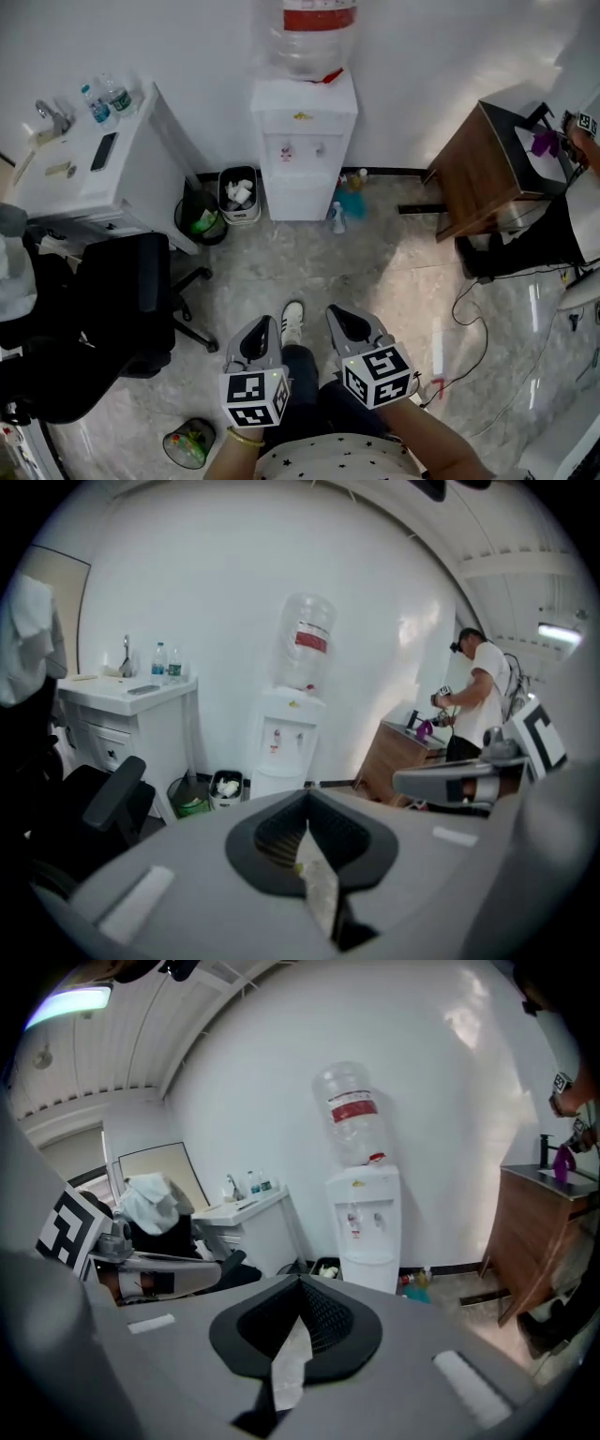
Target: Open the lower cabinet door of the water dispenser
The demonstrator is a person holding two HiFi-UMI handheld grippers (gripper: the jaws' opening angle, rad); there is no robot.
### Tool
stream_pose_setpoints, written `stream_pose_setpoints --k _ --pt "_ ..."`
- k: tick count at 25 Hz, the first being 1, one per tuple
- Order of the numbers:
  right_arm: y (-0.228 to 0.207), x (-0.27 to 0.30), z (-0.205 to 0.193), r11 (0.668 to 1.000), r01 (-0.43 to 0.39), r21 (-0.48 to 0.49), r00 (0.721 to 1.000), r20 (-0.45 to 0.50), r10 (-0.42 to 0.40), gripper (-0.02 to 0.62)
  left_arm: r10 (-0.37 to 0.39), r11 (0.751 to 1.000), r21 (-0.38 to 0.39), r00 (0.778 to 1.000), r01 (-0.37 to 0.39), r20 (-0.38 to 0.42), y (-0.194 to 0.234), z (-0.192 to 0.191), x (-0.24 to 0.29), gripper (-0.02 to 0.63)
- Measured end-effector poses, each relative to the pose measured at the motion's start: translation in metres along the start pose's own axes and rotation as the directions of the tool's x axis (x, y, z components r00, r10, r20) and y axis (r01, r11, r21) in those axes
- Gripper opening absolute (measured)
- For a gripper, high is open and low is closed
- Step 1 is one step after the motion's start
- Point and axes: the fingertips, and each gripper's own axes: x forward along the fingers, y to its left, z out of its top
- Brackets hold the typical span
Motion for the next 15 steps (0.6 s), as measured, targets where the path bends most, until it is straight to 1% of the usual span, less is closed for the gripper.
stream_pose_setpoints --k 3,6,8,10,12,15 --pt "-0.041 0.033 0.002 0.999 0.051 0.016 0.998 -0.024 -0.050 -0.002 -0.033 0.999 0.008 0.998 0.033 -0.045 0.002 -0.002 0.056 0.007" --pt "-0.081 0.078 0.003 0.994 0.097 0.043 0.994 -0.047 -0.095 -0.002 -0.061 0.998 0.023 0.994 0.064 -0.093 0.009 -0.001 0.117 0.006" --pt "-0.103 0.113 0.001 0.992 0.110 0.063 0.992 -0.064 -0.106 -0.002 -0.072 0.997 0.006 0.989 0.074 -0.129 0.015 -0.002 0.156 0.007" --pt "-0.125 0.152 0.000 0.990 0.113 0.080 0.992 -0.070 -0.108 -0.002 -0.083 0.996 -0.032 0.985 0.079 -0.149 0.022 -0.004 0.194 0.007" --pt "-0.149 0.194 -0.005 0.988 0.126 0.087 0.990 -0.075 -0.120 -0.002 -0.094 0.995 -0.052 0.983 0.087 -0.161 0.030 -0.013 0.236 0.007" --pt "-0.193 0.256 -0.023 0.982 0.159 0.104 0.984 -0.097 -0.149 -0.001 -0.104 0.994 -0.049 0.976 0.096 -0.193 0.043 -0.040 0.299 0.008"
